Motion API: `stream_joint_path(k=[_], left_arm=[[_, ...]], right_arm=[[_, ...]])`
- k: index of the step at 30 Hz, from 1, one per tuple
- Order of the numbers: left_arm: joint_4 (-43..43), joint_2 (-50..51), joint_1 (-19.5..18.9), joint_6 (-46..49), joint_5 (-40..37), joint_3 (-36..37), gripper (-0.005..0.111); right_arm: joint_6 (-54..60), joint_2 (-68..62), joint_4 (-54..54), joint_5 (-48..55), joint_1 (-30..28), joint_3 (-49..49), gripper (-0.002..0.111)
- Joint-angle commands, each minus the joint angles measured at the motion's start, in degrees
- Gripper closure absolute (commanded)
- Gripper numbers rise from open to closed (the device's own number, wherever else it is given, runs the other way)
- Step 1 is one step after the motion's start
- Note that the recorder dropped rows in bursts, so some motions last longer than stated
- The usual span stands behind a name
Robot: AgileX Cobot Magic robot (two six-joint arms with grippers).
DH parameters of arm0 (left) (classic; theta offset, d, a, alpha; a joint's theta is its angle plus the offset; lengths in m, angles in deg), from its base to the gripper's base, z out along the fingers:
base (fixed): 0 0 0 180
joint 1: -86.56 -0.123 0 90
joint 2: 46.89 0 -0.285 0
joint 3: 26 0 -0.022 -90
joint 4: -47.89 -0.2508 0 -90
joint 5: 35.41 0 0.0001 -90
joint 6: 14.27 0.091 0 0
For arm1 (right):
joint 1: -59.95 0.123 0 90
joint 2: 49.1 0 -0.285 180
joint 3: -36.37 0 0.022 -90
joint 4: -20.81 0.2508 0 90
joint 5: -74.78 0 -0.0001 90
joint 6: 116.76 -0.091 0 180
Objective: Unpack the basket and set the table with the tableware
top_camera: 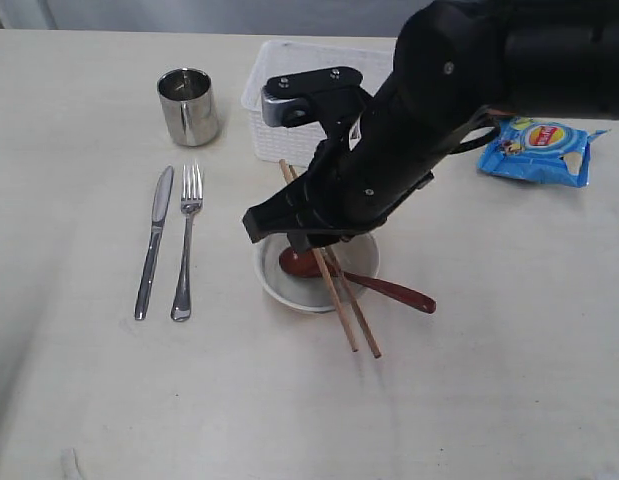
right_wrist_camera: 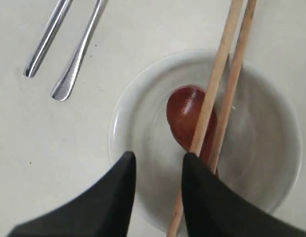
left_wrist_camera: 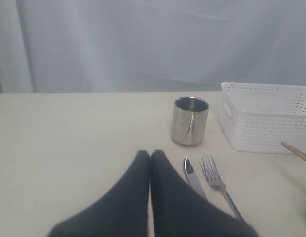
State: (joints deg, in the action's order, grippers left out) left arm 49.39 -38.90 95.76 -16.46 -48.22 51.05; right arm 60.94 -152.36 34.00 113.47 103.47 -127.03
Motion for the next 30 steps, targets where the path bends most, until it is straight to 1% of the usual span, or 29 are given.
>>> stream_joint_path(k=[1,4,9,14,20,27,30], left_arm=[[0.3,-0.2,0.1,0.0,0.6,0.2,0.107],[0.3,-0.2,0.1,0.0,0.6,0.2,0.107],[0.3,-0.2,0.1,0.0,0.6,0.2,0.107],[0.3,-0.2,0.1,0.0,0.6,0.2,0.107],[0.3,-0.2,0.1,0.0,0.6,0.2,0.107],[0.3,-0.2,0.1,0.0,0.6,0.2,0.107],[0.3,-0.2,0.1,0.0,0.6,0.2,0.107]], right_arm=[[1.7,-0.4,-0.9,-1.7,-0.1,-3.7,0.077],[1.7,-3.1,-3.9,-1.8,-0.1,-10.4,0.077],[1.7,-9.2,-5.8,3.2,-0.1,-19.3,0.077],[3.5,-15.0,-6.0,4.7,-0.1,-25.0,0.077],[4.0,-20.3,-11.5,5.1,-0.3,-28.4,0.077],[4.0,-22.2,-11.7,3.3,-3.5,-28.7,0.077],[6.3,-22.7,-11.1,2.2,-4.0,-28.7,0.077]])
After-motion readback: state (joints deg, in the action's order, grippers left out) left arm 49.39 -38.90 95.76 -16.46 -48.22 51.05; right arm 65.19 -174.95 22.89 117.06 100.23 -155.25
